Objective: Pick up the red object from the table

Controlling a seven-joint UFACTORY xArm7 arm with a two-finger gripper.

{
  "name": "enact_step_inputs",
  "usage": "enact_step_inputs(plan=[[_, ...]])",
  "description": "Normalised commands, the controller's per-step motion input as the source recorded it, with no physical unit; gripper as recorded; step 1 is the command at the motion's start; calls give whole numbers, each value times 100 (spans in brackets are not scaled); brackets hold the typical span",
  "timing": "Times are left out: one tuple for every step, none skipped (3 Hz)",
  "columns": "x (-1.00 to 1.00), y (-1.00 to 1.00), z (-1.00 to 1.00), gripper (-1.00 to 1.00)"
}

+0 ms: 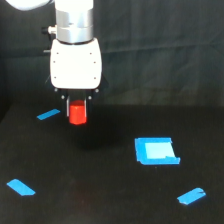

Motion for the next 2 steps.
enact_step_inputs(plan=[[14,0,58,-98],[5,9,41,-100]])
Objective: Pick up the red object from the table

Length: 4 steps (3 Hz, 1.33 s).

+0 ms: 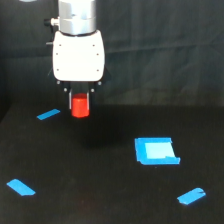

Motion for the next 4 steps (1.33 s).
enact_step_inputs(plan=[[1,9,34,-99],[-5,7,26,-100],[-6,3,6,-96],[10,-3,2,-100]])
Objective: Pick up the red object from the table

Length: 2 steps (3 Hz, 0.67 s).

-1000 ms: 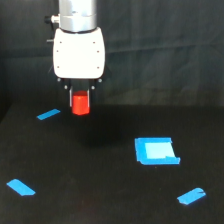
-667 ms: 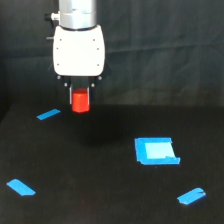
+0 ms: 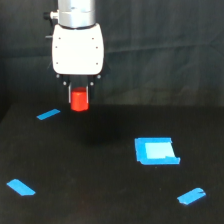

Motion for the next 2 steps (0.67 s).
enact_step_inputs(plan=[[-5,-2,15,-100],[-2,-1,8,-97]])
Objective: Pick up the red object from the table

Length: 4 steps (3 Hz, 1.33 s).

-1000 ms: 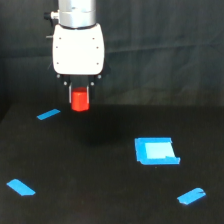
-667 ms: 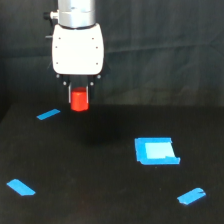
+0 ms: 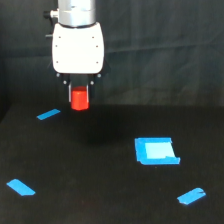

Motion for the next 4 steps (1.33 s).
enact_step_inputs(plan=[[9,-1,10,-97],[-1,14,17,-96],[-3,-1,4,-95],[1,-7,-2,-97]])
